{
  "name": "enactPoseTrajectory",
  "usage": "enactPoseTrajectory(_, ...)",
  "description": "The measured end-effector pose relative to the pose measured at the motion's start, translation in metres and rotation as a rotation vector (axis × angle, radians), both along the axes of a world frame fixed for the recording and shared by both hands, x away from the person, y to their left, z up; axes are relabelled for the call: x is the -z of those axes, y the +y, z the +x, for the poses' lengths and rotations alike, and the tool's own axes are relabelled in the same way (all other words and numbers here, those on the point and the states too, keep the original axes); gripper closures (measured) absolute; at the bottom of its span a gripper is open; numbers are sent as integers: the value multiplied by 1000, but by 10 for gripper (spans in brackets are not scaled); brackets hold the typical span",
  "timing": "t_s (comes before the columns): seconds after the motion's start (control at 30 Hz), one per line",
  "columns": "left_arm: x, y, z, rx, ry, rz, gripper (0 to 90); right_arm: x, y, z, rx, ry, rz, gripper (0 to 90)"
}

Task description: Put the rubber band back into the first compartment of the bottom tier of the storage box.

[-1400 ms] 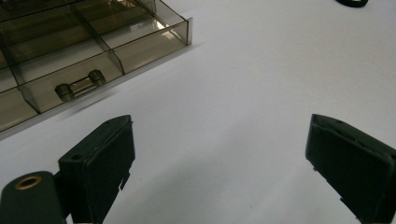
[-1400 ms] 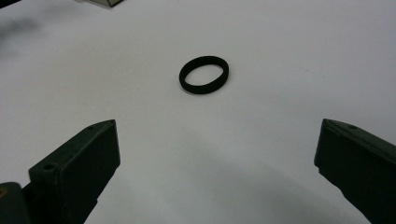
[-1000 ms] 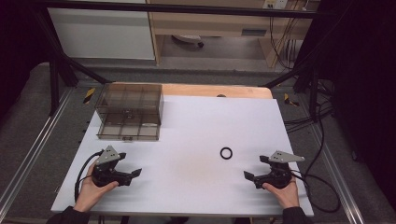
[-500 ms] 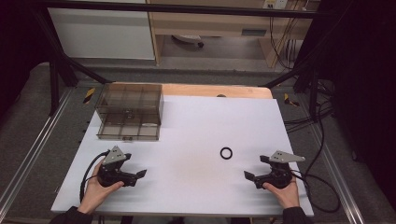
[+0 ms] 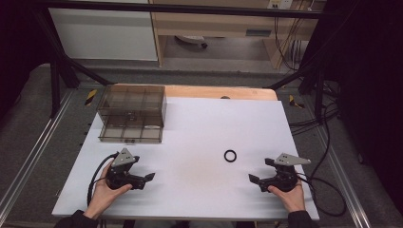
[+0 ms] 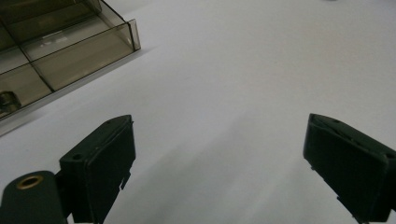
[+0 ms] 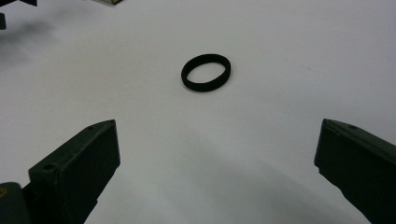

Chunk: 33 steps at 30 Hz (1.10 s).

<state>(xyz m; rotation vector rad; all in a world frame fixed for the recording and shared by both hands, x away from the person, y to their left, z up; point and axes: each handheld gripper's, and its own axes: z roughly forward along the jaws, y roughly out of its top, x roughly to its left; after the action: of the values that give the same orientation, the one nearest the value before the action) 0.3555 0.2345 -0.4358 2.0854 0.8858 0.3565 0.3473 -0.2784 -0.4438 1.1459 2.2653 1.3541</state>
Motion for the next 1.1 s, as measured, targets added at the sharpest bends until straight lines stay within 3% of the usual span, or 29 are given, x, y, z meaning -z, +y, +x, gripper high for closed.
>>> enactPoseTrajectory(0.67,-9,-18,-1,23,1,5,80,1,1,0,-2,4,-8,9)
enactPoseTrajectory(1.1,-12,-45,5,65,10,24,77,1,1,0,-6,8,-9,9)
